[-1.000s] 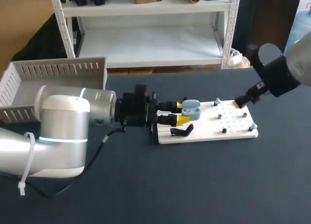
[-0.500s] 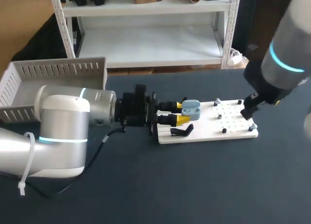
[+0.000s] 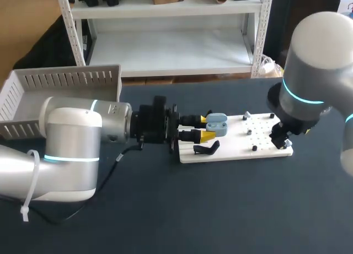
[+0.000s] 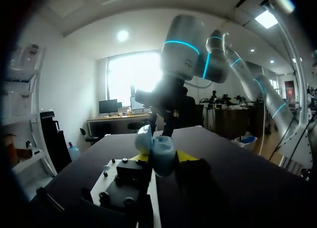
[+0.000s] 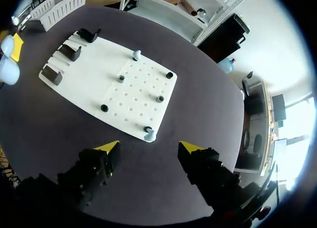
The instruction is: Pick up each earbud case from the left stands, insert the matching earbuds, close the lid, and place the case in the box.
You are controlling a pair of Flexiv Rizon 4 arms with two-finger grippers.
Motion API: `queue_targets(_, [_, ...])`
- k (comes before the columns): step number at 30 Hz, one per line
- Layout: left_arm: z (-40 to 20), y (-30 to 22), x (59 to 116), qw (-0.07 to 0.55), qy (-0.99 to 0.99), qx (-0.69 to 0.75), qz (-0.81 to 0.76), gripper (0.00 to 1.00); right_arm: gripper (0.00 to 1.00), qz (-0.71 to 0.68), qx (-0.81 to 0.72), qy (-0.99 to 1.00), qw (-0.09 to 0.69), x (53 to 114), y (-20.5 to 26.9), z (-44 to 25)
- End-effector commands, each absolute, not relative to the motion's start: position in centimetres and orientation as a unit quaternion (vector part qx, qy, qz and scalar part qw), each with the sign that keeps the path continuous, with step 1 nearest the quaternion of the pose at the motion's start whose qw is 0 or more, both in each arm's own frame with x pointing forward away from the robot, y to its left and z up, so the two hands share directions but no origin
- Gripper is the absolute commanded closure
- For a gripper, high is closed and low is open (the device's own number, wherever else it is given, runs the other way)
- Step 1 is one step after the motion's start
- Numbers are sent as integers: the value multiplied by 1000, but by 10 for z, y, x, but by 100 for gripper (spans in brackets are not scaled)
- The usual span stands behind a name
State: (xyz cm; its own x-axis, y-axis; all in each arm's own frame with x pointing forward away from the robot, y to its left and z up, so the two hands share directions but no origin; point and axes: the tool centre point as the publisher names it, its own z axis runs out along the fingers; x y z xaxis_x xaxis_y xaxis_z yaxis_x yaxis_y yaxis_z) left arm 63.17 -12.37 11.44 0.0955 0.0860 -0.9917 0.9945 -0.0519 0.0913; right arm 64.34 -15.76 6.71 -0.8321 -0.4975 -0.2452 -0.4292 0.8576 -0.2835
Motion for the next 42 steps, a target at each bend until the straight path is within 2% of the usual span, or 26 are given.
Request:
queue_targets(1, [113,-123,632,489,484,556,-466,100,33,-93,-250,949,166,639,-163,64])
queue_targets(4, [113,-123,632,489,484,556,-466,100,43,-80,-255,948,170,638,-160,63])
queue_targets(5, [113,-123,632,489,484,556,-466,100,53,-80,-257,948,172,638,-160,62])
queue_targets(7, [113,-123,632,489,484,556,-466,100,56,-73,-256,949,171,638,-158,60])
queue_targets(27, [113,-123,632,489,484,556,-466,100,56,-41,-265,953,144,648,-157,44])
queue_targets(42, [113,-123,632,489,484,556,-466,100,59,-28,-257,956,137,657,-163,34])
